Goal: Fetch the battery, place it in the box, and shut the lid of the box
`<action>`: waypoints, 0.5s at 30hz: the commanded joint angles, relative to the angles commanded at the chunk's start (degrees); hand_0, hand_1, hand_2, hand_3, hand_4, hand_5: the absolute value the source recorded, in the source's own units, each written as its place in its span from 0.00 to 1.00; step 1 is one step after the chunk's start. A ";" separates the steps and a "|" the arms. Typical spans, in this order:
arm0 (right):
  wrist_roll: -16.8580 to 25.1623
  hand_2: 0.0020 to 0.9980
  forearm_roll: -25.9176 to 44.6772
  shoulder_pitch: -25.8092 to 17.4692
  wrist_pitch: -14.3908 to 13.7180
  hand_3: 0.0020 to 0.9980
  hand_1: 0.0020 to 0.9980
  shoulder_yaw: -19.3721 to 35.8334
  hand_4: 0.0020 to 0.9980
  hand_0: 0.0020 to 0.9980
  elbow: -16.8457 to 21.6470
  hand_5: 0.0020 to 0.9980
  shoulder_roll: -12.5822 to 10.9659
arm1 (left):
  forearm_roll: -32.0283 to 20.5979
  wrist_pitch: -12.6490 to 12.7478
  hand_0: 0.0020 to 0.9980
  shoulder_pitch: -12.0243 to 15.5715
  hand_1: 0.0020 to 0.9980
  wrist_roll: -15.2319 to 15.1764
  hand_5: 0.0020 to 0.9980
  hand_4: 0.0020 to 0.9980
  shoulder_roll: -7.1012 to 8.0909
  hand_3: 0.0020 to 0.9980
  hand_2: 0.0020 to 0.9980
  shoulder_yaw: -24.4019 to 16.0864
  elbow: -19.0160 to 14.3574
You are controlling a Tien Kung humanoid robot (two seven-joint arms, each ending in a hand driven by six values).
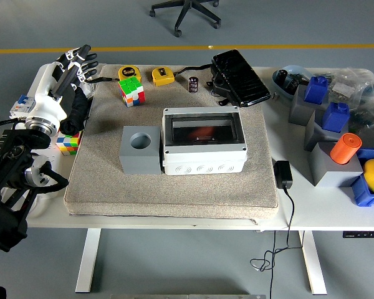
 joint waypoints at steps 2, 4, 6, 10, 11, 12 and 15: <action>0.00 0.66 -0.01 -0.05 -0.03 0.58 0.64 -0.06 0.99 0.62 0.03 0.54 -0.03 | 0.19 -0.02 0.72 0.10 0.70 0.00 0.55 0.94 -0.05 0.66 0.70 0.06 -0.03; -0.01 0.66 -0.01 -0.08 -0.02 0.58 0.64 -0.05 0.99 0.62 0.06 0.54 -0.05 | 0.17 0.38 0.72 0.11 0.70 -0.16 0.55 0.94 -0.12 0.66 0.70 0.17 -0.02; -0.01 0.66 0.02 -0.18 -0.08 0.58 0.64 0.06 0.99 0.62 0.01 0.54 -0.04 | 0.31 0.43 0.72 0.18 0.70 -0.14 0.55 0.94 -0.17 0.66 0.70 0.35 -0.05; -0.05 0.66 0.00 -0.38 -0.09 0.58 0.64 0.10 0.98 0.62 0.01 0.54 -0.05 | 0.30 0.84 0.72 0.22 0.70 -0.24 0.55 0.94 -0.30 0.66 0.69 0.52 -0.04; -0.03 0.66 0.02 -0.41 -0.11 0.58 0.64 0.11 0.98 0.62 0.01 0.54 -0.06 | 0.29 0.89 0.72 0.24 0.70 -0.26 0.55 0.94 -0.33 0.66 0.69 0.52 -0.07; -0.03 0.66 0.02 -0.44 -0.11 0.58 0.64 0.09 0.98 0.62 0.02 0.54 -0.06 | 0.28 0.91 0.72 0.27 0.70 -0.27 0.55 0.94 -0.35 0.66 0.69 0.52 -0.09; -0.01 0.66 0.06 -0.51 -0.12 0.58 0.64 0.04 0.98 0.62 0.01 0.54 -0.06 | 0.31 0.89 0.72 0.39 0.70 -0.23 0.54 0.94 -0.47 0.66 0.69 0.53 -0.07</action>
